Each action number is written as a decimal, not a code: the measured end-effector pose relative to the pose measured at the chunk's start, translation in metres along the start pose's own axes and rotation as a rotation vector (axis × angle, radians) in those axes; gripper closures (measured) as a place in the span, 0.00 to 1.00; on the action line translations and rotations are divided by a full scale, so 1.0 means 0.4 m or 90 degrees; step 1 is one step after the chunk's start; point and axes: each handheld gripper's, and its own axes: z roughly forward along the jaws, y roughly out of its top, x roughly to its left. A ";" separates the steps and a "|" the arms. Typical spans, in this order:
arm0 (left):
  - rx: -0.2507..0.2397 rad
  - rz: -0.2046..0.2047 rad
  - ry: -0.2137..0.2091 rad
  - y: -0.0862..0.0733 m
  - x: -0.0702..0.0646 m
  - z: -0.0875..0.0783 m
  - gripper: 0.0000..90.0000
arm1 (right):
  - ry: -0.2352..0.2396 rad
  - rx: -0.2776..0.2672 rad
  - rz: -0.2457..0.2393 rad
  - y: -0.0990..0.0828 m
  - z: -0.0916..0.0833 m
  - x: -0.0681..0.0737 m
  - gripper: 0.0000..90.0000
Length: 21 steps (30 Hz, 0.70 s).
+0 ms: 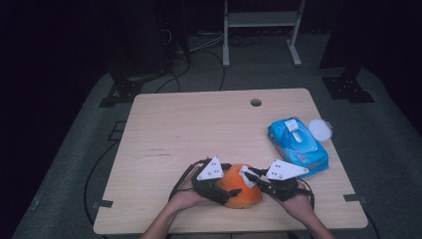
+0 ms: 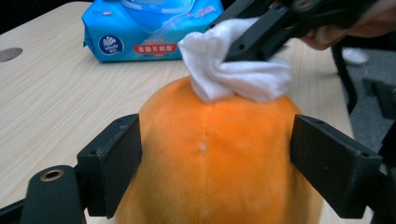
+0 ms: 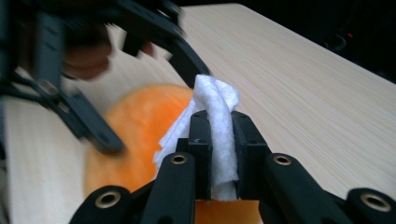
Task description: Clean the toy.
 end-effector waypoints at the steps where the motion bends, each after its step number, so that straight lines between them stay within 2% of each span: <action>1: 0.001 -0.001 -0.002 -0.005 0.001 0.000 0.21 | 0.005 0.000 -0.009 0.004 0.004 0.007 0.87; 3: 0.008 -0.002 -0.004 -0.015 0.008 -0.005 0.24 | -0.001 0.006 -0.027 0.007 0.008 0.015 0.87; 6: 0.014 -0.014 -0.008 -0.031 0.021 -0.014 0.28 | -0.003 0.010 -0.018 -0.001 0.002 0.000 0.88; 9: 0.016 -0.033 -0.013 -0.041 0.034 -0.023 0.28 | -0.026 0.020 -0.021 -0.015 -0.009 -0.011 0.88; 11: 0.014 -0.031 -0.019 -0.040 0.035 -0.026 0.28 | -0.024 0.017 -0.014 -0.021 -0.015 -0.012 0.88; 14: -0.003 -0.024 -0.020 -0.018 0.027 -0.022 0.16 | -0.016 0.009 -0.016 -0.014 -0.008 -0.002 0.88; 16: -0.001 -0.014 -0.025 -0.012 0.022 -0.016 0.15 | -0.004 -0.004 -0.009 -0.005 -0.001 0.005 0.88; 19: 0.007 -0.016 -0.020 -0.022 0.028 -0.014 0.23 | -0.004 -0.002 -0.015 -0.002 0.004 0.006 0.88; 21: 0.011 -0.032 -0.021 -0.033 0.039 -0.020 0.28 | -0.004 0.005 0.000 -0.010 0.000 -0.006 0.88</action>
